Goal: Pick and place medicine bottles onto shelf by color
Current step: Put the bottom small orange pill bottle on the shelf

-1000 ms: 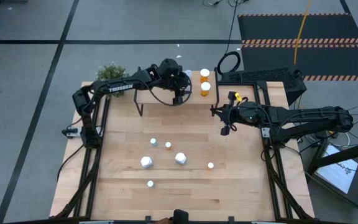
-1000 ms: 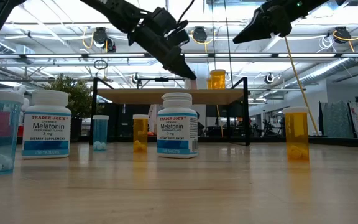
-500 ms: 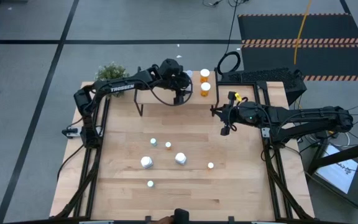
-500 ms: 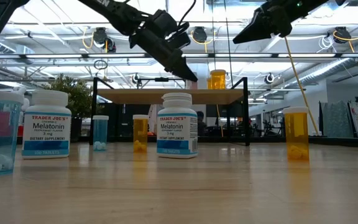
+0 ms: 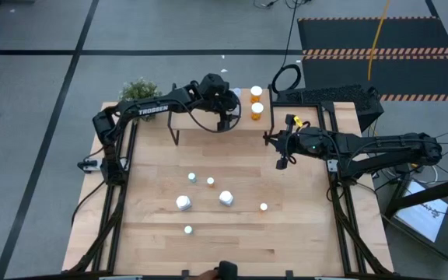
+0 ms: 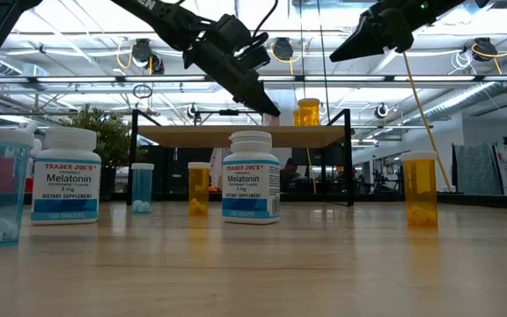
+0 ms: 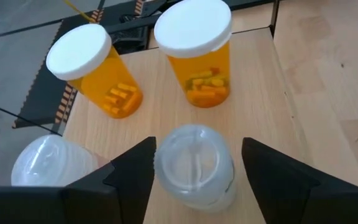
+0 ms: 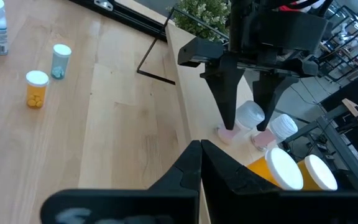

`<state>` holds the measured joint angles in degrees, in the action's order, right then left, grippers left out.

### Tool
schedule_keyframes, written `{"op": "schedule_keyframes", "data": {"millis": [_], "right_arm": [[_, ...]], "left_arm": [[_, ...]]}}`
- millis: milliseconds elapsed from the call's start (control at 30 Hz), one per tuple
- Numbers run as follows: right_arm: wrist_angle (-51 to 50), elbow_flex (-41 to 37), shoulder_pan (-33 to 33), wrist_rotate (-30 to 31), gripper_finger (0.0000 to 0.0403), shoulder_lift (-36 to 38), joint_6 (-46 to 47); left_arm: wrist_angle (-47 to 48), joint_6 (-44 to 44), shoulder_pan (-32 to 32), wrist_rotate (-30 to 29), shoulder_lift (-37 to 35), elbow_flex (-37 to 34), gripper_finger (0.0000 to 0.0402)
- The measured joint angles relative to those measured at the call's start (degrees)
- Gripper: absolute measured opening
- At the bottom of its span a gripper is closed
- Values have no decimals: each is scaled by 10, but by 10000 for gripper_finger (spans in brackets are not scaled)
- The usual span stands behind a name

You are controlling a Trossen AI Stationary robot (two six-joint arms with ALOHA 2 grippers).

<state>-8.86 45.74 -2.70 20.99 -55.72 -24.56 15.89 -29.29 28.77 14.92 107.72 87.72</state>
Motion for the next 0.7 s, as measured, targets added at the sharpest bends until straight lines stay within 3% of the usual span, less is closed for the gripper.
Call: {"op": "schedule_keyframes", "data": {"millis": [533, 700], "right_arm": [[0, 0, 0, 0, 0, 0, 0], [0, 0, 0, 0, 0, 0, 0]], "left_arm": [[-26, 9, -11, -6, -24, -1, 302], [-23, 24, -21, -45, -59, -1, 304]]}}
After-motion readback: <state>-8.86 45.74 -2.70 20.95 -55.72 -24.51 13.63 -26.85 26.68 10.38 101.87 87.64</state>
